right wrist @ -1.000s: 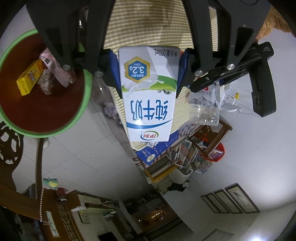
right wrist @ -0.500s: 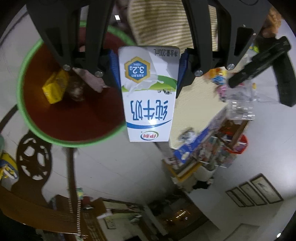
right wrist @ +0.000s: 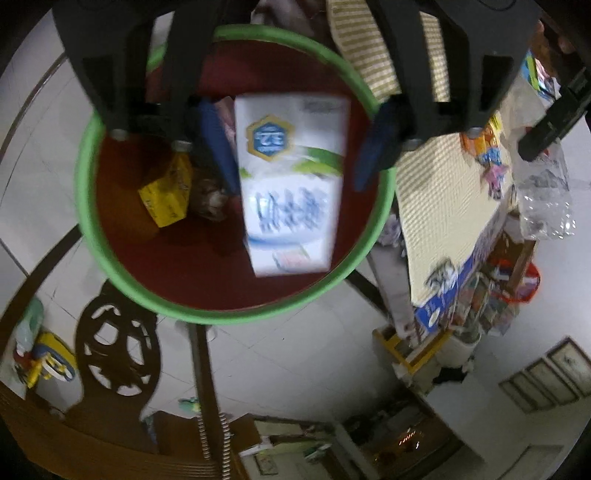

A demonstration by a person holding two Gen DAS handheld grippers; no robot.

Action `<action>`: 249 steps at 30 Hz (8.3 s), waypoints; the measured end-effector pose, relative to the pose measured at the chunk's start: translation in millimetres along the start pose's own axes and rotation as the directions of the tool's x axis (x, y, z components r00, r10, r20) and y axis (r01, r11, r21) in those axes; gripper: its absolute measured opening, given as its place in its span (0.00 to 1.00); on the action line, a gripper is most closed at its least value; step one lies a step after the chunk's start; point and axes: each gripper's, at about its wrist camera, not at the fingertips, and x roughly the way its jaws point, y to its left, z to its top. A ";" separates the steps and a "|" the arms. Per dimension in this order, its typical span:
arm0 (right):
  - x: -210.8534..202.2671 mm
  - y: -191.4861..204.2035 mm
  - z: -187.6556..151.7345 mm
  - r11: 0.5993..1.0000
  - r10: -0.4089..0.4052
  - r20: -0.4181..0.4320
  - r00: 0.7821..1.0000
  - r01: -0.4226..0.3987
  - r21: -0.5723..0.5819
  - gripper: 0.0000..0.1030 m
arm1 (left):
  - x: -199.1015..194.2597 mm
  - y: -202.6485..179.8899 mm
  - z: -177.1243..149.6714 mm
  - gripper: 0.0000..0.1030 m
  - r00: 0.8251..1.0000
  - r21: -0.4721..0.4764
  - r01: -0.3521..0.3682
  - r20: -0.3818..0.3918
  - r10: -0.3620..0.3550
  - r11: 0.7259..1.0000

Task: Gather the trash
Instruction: 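Drop the milk carton into the red bucket with the right gripper while the left drops the bottle in, then move both open grippers back over the table trash, then grasp the crumpled newspaper ball with the left gripper while the right grasps the orange snack bag, then lift the newspaper ball with the left gripper while the right carries the snack bag to the bucket, then release the snack bag into the red bucket with the right gripper while the left drops the newspaper in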

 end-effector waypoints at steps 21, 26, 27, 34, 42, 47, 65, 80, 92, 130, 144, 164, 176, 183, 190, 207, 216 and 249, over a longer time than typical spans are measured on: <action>-80.2 -84.4 -21.4 0.974 -0.138 0.125 0.983 0.112 0.196 0.72 | 109.4 -119.7 19.6 0.55 0.978 0.247 0.172 -0.163 -0.134 0.954; -89.2 -83.4 -24.7 0.972 -0.152 0.141 0.978 0.122 0.199 0.72 | 108.2 -121.6 19.7 0.68 0.979 0.255 0.168 -0.159 -0.130 0.952; -90.3 -81.9 -25.1 0.973 -0.150 0.145 0.978 0.120 0.198 0.72 | 107.8 -121.4 19.8 0.68 0.979 0.254 0.167 -0.154 -0.130 0.953; -84.3 -52.1 -22.9 0.986 -0.112 0.153 0.982 0.090 0.143 0.75 | 71.7 -85.5 19.0 0.70 0.987 0.186 0.145 -0.097 -0.129 0.972; -63.2 4.2 -17.0 0.999 -0.046 0.126 0.991 0.043 0.026 0.76 | 25.0 -18.4 10.3 0.70 0.997 0.067 0.072 -0.020 -0.071 0.995; -47.6 45.2 -18.8 0.999 -0.005 0.108 0.994 0.010 -0.046 0.76 | -4.2 31.6 -4.1 0.70 1.000 -0.025 0.021 0.015 -0.020 0.999; 14.8 234.6 -88.6 0.956 0.075 -0.030 0.997 -0.080 -0.282 0.76 | -92.0 233.5 -91.5 0.70 0.988 -0.294 -0.135 0.026 0.149 0.946; 40.9 315.2 -140.2 0.936 0.066 -0.096 0.993 -0.095 -0.339 0.80 | -45.7 325.2 -171.8 0.72 0.979 -0.352 -0.123 -0.195 0.056 0.928; 68.8 329.3 -146.7 0.941 0.030 -0.163 0.986 -0.083 -0.329 0.82 | -37.7 330.4 -163.5 0.48 0.985 -0.316 -0.093 -0.169 0.040 0.944; 155.1 361.7 -142.8 0.910 -0.009 -0.279 0.960 -0.108 -0.401 0.52 | -57.2 366.9 -164.1 0.54 0.981 -0.380 -0.175 -0.142 0.130 0.908; 87.4 369.7 -133.8 0.903 0.065 -0.152 0.986 -0.123 -0.412 0.52 | -73.6 346.5 -149.5 0.54 0.987 -0.337 -0.154 -0.086 0.133 0.929; 42.9 354.8 -136.8 0.904 0.093 -0.059 0.994 -0.109 -0.413 0.52 | -85.7 315.0 -138.1 0.54 0.990 -0.264 -0.141 -0.051 0.132 0.954; 14.0 340.1 -125.2 0.910 0.114 0.012 0.993 -0.100 -0.403 0.52 | -99.0 290.4 -118.8 0.54 0.989 -0.224 -0.144 0.001 0.148 0.964; 6.4 328.9 -117.3 0.914 0.109 0.031 0.994 -0.088 -0.395 0.52 | -99.7 277.6 -107.5 0.54 0.989 -0.212 -0.138 0.023 0.146 0.968; -4.6 312.7 -104.9 0.919 0.114 0.056 0.992 -0.084 -0.384 0.52 | -98.6 259.5 -91.1 0.54 0.988 -0.198 -0.137 0.042 0.148 0.971; -10.5 268.7 -64.4 0.927 0.150 0.055 0.987 -0.121 -0.356 0.52 | -92.4 202.9 -51.3 0.55 0.983 -0.172 -0.131 0.108 0.151 0.976; -15.1 240.6 -40.1 0.930 0.153 0.063 0.986 -0.122 -0.346 0.52 | -74.7 175.3 -31.8 0.55 0.983 -0.161 -0.122 0.116 0.142 0.979; -23.3 130.1 15.2 0.964 0.143 0.085 0.986 -0.119 -0.239 0.52 | -31.4 70.2 0.7 0.56 0.988 -0.091 -0.125 0.078 0.132 0.988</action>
